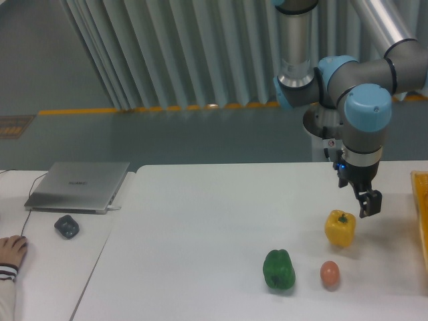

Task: Place the yellow pepper in a basket
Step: 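Open the gripper and position it above the yellow pepper, then lower the open gripper around the yellow pepper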

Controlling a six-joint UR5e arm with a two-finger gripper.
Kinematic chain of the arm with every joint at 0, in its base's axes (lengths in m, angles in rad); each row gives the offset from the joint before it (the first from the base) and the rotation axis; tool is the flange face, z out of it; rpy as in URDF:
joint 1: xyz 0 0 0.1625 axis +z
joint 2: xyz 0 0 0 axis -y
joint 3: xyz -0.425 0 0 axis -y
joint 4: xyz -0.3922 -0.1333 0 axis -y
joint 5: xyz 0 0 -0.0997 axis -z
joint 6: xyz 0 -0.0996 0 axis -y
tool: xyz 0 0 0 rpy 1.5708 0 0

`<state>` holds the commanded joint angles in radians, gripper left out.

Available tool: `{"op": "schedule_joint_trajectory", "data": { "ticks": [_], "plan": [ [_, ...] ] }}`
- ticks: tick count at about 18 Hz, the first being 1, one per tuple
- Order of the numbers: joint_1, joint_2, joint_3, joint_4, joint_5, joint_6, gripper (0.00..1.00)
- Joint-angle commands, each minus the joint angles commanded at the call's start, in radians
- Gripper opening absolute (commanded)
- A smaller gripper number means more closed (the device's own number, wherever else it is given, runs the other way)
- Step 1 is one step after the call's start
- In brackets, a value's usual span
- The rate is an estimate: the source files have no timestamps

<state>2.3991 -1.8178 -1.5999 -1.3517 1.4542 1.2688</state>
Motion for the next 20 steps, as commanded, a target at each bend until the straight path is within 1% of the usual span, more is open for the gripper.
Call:
{"op": "schedule_joint_trajectory", "data": {
  "ticks": [2,4,9,12,14,18,20],
  "plan": [
    [0.002,0.002,-0.006,0.022,-0.002,-0.084,1.0],
    [0.003,0.0,-0.002,0.022,-0.002,-0.202,1.0],
    [0.035,0.002,0.001,0.022,-0.021,-0.233,1.0],
    [0.058,0.002,0.0,0.034,-0.099,-0.342,1.0],
    [0.054,0.0,-0.008,0.048,-0.106,-0.353,1.0],
    [0.048,-0.008,-0.014,0.049,-0.106,-0.379,1.0],
    [0.032,-0.017,-0.018,0.054,-0.104,-0.387,1.0]
  ]
}}
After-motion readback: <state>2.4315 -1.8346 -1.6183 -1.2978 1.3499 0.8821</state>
